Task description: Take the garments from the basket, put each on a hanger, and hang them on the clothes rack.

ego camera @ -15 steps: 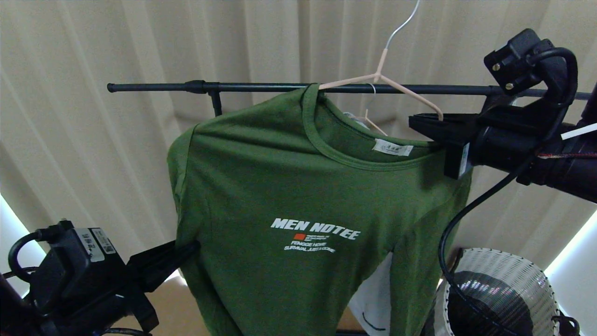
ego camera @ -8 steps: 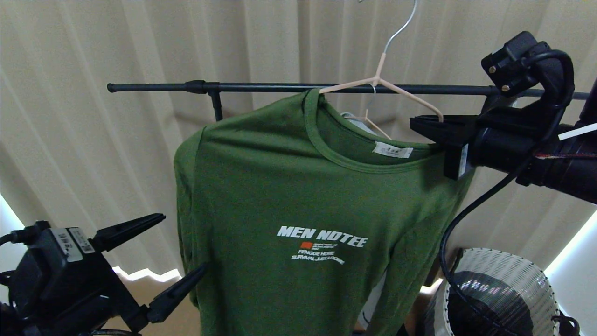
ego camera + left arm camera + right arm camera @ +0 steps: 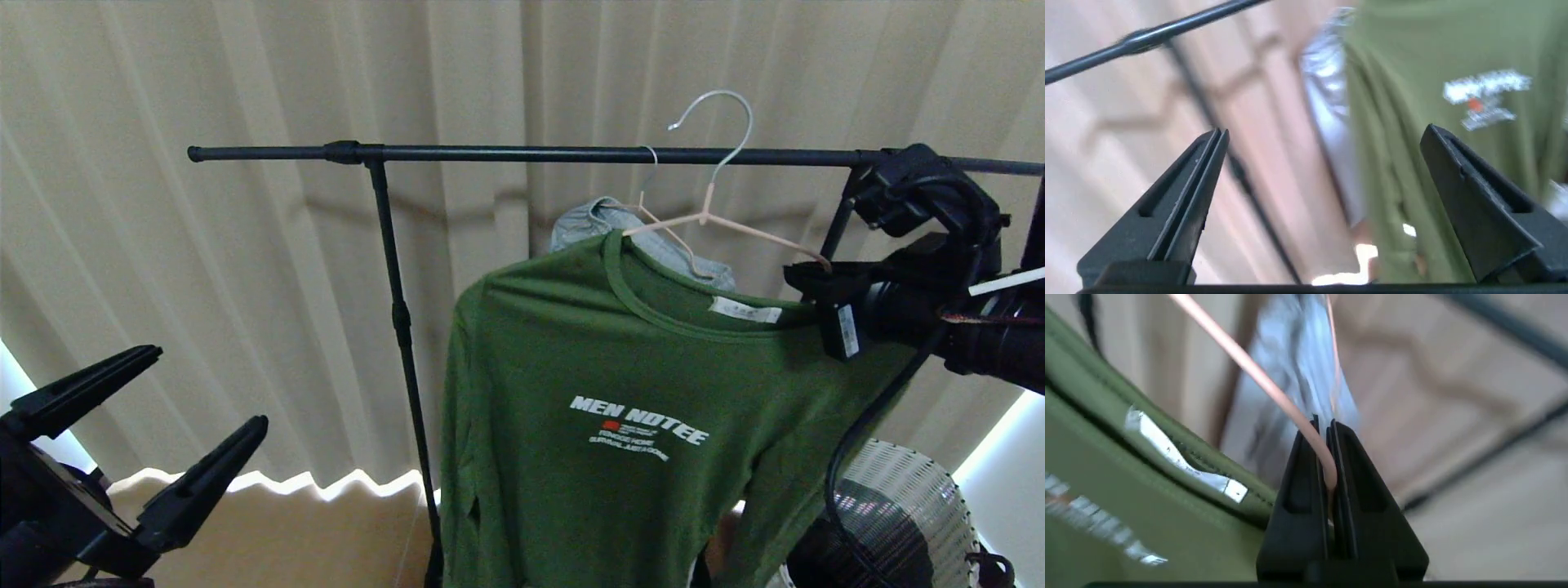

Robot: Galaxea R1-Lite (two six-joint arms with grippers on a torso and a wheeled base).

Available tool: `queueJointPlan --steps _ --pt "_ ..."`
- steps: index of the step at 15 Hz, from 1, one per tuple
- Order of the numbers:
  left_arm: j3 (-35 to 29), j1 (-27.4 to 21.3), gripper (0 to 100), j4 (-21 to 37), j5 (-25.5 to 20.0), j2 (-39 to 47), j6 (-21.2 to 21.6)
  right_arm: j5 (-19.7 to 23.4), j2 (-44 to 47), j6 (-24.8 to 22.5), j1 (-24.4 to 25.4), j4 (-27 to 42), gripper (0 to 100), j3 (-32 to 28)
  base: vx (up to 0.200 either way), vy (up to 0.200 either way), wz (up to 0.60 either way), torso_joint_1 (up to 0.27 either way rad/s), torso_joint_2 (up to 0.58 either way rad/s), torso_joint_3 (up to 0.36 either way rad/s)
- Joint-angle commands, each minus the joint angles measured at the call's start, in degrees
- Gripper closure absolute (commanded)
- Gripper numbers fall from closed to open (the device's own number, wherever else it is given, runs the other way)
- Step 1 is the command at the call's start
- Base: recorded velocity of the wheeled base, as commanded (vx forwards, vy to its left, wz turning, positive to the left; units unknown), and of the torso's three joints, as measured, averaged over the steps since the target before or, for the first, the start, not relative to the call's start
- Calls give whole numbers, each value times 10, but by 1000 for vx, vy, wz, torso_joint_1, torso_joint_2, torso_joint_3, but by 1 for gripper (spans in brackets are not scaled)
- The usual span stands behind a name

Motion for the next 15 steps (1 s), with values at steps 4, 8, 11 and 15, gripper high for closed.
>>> queueJointPlan --steps 4,8,11,15 --pt "11 94 0 24 3 -47 -80 -79 -83 8 -13 13 100 109 0 0 0 0 0 0" --pt "11 95 0 72 0 -97 -78 -105 -135 6 -68 39 100 147 0 0 0 0 0 0" --pt "11 93 0 105 -1 -116 -75 -105 -142 6 -71 45 100 151 0 0 0 0 0 0" --pt "11 84 0 186 -3 -179 -69 -105 -142 6 -77 46 100 150 0 -150 0 -4 3 5"
